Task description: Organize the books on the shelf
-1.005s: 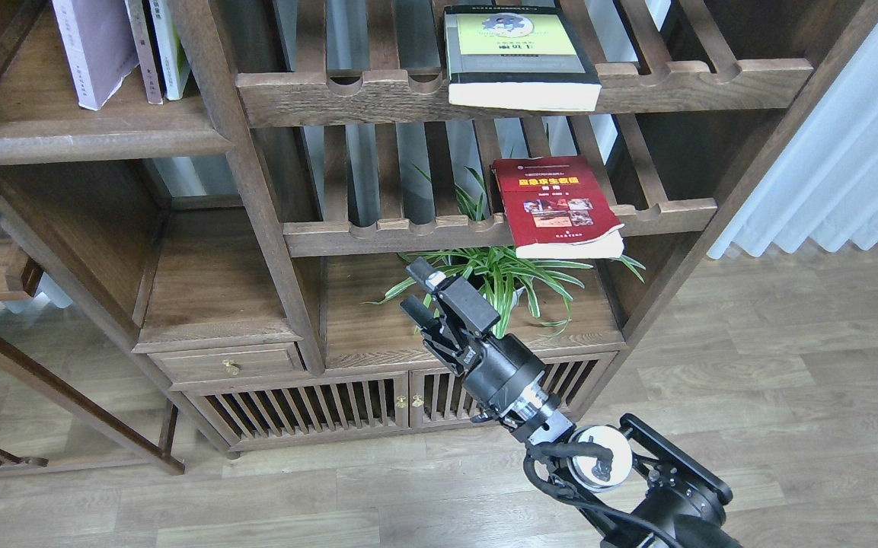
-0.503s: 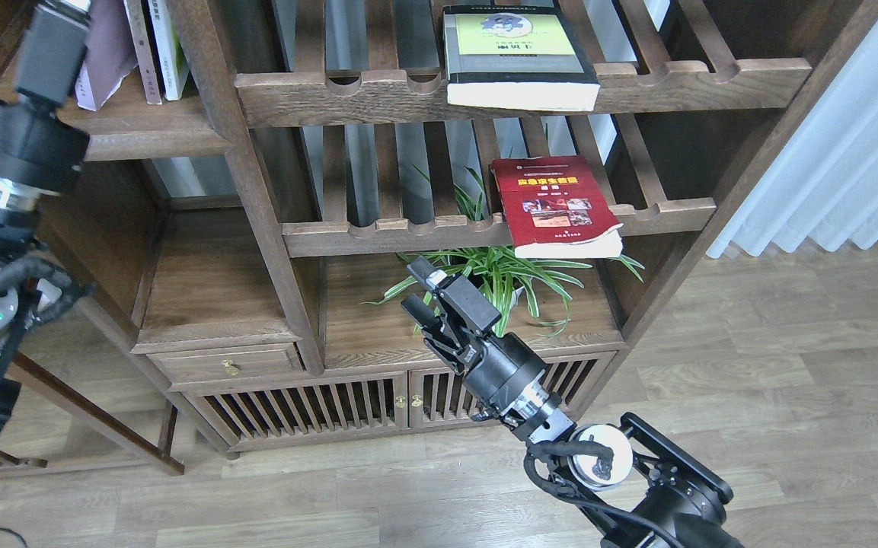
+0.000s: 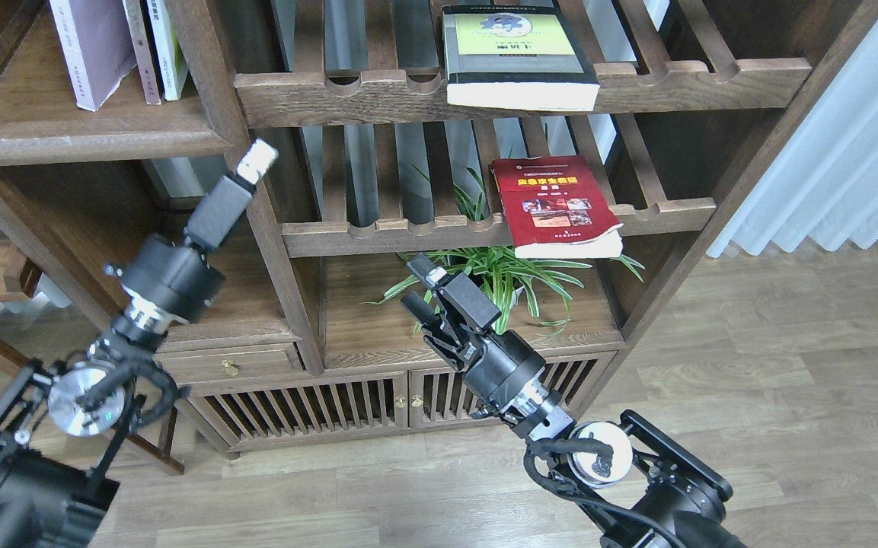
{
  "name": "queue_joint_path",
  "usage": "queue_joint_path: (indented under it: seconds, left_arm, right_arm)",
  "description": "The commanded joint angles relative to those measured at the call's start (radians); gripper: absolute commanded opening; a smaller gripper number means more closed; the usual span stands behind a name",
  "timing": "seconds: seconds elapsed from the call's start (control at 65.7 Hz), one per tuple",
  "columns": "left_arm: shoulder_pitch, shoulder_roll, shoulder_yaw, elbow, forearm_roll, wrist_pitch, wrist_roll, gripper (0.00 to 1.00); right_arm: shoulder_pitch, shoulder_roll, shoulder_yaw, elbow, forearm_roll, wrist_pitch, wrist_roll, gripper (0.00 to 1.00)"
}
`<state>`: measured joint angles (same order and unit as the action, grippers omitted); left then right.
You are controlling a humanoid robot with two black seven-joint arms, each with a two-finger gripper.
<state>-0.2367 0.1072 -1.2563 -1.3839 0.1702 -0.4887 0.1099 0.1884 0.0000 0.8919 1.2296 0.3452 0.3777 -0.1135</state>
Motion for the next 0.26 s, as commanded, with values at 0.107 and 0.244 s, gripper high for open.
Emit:
queue_joint_path:
  seconds: [0.107,0.244]
  left_arm:
    - [0.069,-0.012,0.047,0.0,0.009,0.0,0.004,0.97]
    - [0.069,-0.021,0.049,0.0,0.011,0.0,0.005,0.97]
  right_arm:
    - [0.0,0.0,0.001,0.001,0.003,-0.002,0.0,0.98]
    - [0.0,0.0,0.001,0.001,0.003,-0.011,0.0,0.98]
